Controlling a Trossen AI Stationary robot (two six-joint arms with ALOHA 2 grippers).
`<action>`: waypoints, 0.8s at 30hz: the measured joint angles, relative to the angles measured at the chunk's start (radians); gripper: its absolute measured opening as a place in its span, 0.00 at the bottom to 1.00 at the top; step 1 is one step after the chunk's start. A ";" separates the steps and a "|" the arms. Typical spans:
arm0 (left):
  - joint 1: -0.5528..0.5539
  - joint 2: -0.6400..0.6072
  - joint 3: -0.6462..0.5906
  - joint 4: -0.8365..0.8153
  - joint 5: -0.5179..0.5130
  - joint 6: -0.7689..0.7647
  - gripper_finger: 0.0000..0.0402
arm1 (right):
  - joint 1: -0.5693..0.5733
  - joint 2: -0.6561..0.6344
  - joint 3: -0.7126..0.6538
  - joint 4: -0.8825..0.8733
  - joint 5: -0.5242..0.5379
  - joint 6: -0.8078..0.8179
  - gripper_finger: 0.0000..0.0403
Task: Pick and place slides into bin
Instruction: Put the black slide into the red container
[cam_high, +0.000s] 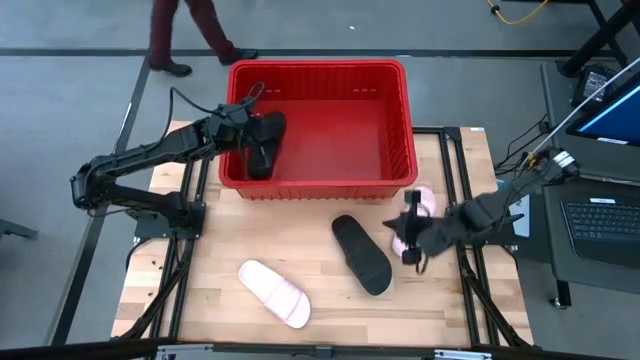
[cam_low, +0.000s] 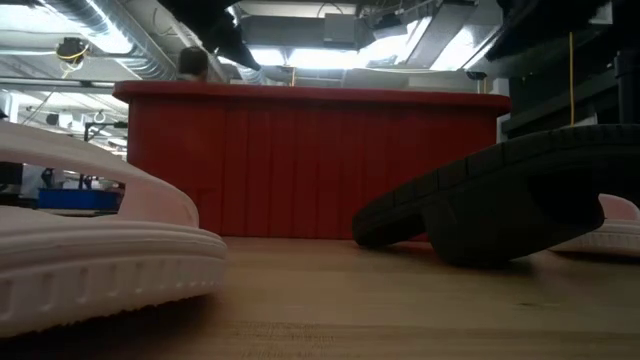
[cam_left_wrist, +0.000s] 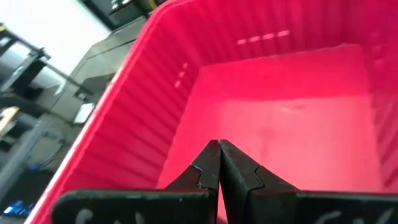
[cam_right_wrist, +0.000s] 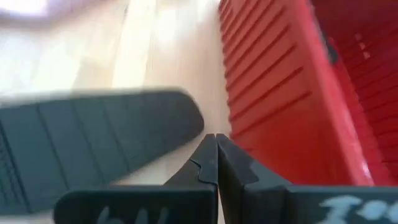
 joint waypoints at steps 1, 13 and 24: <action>-0.012 0.000 0.000 0.000 0.004 -0.004 0.00 | 0.032 0.024 0.000 -0.010 0.022 0.003 0.00; -0.337 -0.014 0.000 0.089 -0.128 -0.075 0.00 | 0.392 0.233 0.150 0.014 0.195 0.288 0.00; -0.842 -0.013 -0.106 0.110 -0.554 -0.323 0.00 | 0.514 0.645 0.561 -0.489 0.175 0.627 0.00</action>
